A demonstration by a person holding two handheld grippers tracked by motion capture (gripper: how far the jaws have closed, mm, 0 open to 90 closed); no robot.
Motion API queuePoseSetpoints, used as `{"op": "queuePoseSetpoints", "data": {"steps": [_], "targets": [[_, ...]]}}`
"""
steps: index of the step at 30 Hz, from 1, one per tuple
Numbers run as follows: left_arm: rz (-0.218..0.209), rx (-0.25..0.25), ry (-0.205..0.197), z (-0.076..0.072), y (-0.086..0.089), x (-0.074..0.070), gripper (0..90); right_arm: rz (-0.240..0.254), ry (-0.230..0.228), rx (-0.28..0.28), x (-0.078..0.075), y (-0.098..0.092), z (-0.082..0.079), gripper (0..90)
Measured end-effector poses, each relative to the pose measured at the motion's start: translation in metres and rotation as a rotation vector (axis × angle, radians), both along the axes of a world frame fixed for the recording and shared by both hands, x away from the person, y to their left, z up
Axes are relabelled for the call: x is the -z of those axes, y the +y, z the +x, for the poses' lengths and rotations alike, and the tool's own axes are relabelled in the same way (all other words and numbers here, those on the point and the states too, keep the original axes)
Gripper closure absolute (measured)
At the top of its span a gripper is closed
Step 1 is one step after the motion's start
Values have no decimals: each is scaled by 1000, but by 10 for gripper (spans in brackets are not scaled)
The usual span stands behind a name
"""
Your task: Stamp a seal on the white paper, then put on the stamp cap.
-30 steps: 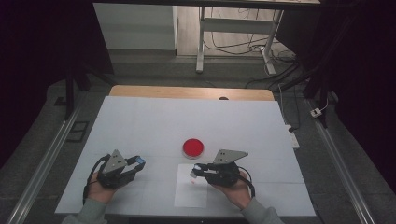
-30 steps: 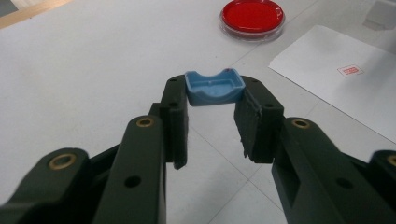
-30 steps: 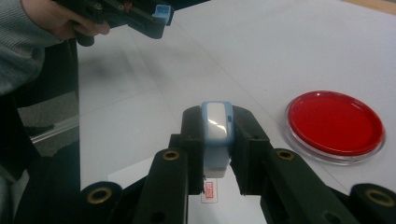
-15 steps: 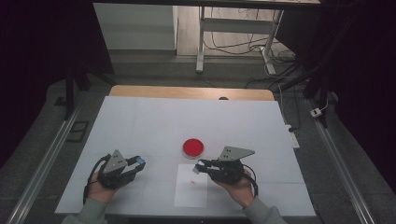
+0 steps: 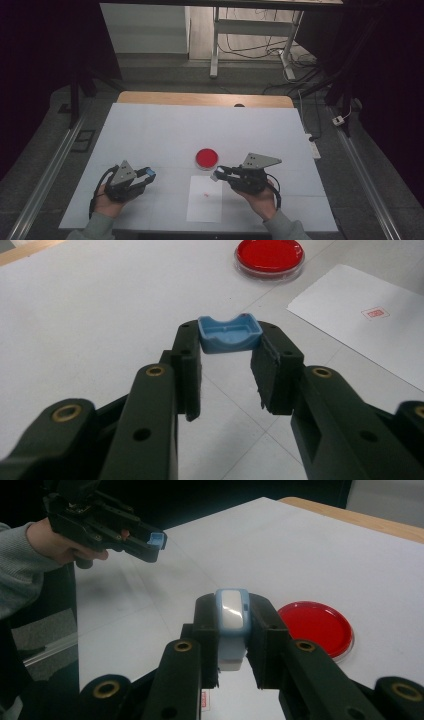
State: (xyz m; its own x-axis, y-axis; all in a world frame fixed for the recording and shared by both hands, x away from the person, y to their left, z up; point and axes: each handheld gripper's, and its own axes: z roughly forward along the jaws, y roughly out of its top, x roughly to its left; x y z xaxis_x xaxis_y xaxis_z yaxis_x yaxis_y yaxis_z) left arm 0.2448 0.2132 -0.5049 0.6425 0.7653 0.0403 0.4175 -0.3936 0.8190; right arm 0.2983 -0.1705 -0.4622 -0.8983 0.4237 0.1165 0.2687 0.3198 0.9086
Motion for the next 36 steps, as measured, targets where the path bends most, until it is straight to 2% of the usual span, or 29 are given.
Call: {"op": "queuePoseSetpoints", "data": {"steps": [22, 36], "targets": [[3, 13, -6, 0, -4, -1, 649, 16, -13, 9, -5, -2, -1, 753], [9, 46, -19, 2, -17, -3, 648, 24, -14, 17, -4, -3, -1, 753]]}}
